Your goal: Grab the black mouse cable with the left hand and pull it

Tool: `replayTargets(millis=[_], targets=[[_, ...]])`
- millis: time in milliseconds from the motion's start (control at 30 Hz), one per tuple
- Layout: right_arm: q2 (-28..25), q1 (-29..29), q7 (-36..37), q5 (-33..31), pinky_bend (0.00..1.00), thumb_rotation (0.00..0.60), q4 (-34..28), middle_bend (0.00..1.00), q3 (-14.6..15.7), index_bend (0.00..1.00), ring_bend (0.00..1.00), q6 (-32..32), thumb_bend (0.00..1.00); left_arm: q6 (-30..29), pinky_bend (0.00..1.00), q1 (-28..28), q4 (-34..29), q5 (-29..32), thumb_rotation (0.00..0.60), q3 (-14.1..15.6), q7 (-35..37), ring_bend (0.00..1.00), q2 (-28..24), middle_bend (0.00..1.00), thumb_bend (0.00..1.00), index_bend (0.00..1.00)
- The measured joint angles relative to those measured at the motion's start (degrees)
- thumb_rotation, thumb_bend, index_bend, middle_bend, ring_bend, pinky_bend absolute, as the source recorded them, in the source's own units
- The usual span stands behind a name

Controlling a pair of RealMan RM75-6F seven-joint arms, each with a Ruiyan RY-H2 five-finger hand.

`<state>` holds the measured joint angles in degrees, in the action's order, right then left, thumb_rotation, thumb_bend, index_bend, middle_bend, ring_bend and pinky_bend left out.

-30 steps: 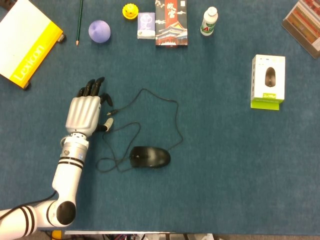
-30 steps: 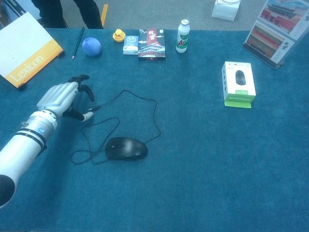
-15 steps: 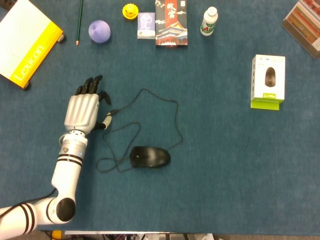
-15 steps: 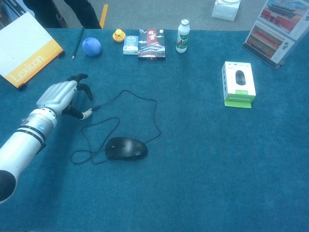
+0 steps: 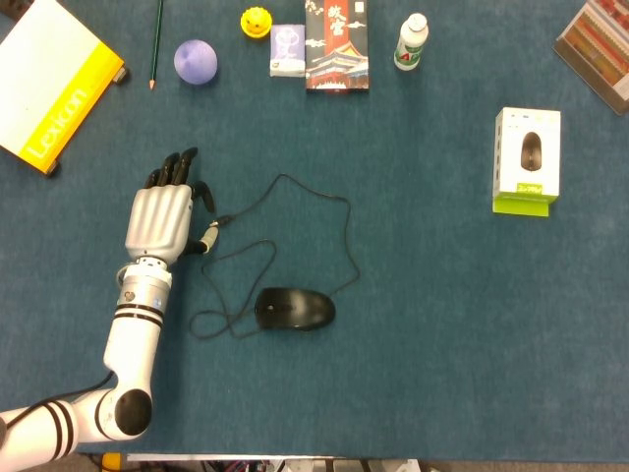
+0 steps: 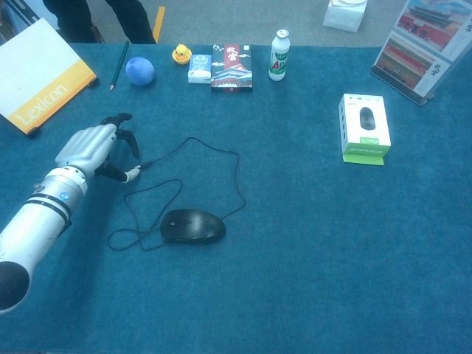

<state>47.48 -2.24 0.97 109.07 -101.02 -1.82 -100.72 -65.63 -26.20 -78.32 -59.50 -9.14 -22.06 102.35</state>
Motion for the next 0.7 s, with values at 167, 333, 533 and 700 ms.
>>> replayTargets(millis=[167, 333, 533, 700], targets=[[0.0, 0.0, 0.1, -0.2, 0.3, 0.6, 0.0, 0.26, -0.1, 0.34, 0.18, 0.0, 0.2, 0.2, 0.14, 0.0, 0.2, -0.1, 0.6, 0.0, 0.3, 0.02, 0.2, 0.05, 0.27, 0.5], [0.0, 0.0, 0.1, -0.3, 0.3, 0.6, 0.1, 0.26, -0.1, 0.34, 0.18, 0.0, 0.2, 0.6, 0.14, 0.1, 0.4, 0.0, 0.6, 0.1, 0.8, 0.02, 0.4, 0.05, 0.26, 0.5], [0.0, 0.1, 0.4, -0.2, 0.3, 0.6, 0.2, 0.26, -0.1, 0.34, 0.18, -0.5, 0.2, 0.9, 0.14, 0.2, 1.1, 0.0, 0.6, 0.1, 1.8, 0.02, 0.9, 0.05, 0.26, 0.51], [0.1, 0.3, 0.7, -0.2, 0.3, 0.6, 0.5, 0.26, -0.2, 0.34, 0.18, -1.0, 0.2, 1.0, 0.14, 0.2, 2.2, -0.3, 0.6, -0.2, 2.7, 0.02, 1.5, 0.05, 0.26, 0.54]])
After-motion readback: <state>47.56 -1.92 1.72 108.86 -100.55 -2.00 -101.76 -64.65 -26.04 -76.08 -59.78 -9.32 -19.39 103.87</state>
